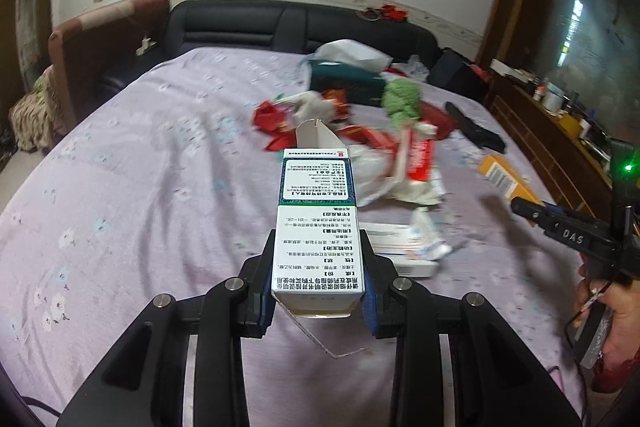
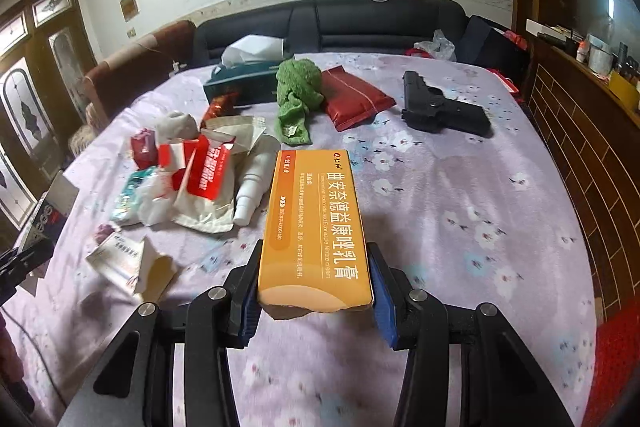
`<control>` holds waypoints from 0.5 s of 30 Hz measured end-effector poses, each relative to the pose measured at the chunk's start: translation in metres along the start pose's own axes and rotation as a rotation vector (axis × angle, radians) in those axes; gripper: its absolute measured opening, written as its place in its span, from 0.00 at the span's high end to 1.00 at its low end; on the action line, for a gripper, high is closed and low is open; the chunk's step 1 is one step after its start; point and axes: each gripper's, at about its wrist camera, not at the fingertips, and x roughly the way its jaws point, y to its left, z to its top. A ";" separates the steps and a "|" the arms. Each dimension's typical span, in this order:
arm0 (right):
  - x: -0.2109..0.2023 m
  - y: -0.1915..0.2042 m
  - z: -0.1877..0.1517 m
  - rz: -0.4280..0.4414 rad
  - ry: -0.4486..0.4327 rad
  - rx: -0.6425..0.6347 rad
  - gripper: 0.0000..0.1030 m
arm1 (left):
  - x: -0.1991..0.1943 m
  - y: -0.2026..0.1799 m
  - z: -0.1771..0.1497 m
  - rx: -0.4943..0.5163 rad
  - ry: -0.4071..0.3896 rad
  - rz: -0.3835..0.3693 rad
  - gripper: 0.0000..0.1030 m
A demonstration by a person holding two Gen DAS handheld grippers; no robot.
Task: Collect trash
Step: 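Carry both boxes to the red wastebasket and release them inside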
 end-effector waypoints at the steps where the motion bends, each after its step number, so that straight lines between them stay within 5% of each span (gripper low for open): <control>1: -0.005 -0.001 -0.003 0.000 -0.004 0.001 0.52 | -0.002 -0.007 0.001 0.012 -0.003 -0.007 0.69; 15: -0.070 -0.039 -0.029 -0.014 -0.068 0.053 0.52 | -0.003 -0.095 -0.001 0.140 -0.009 -0.086 0.68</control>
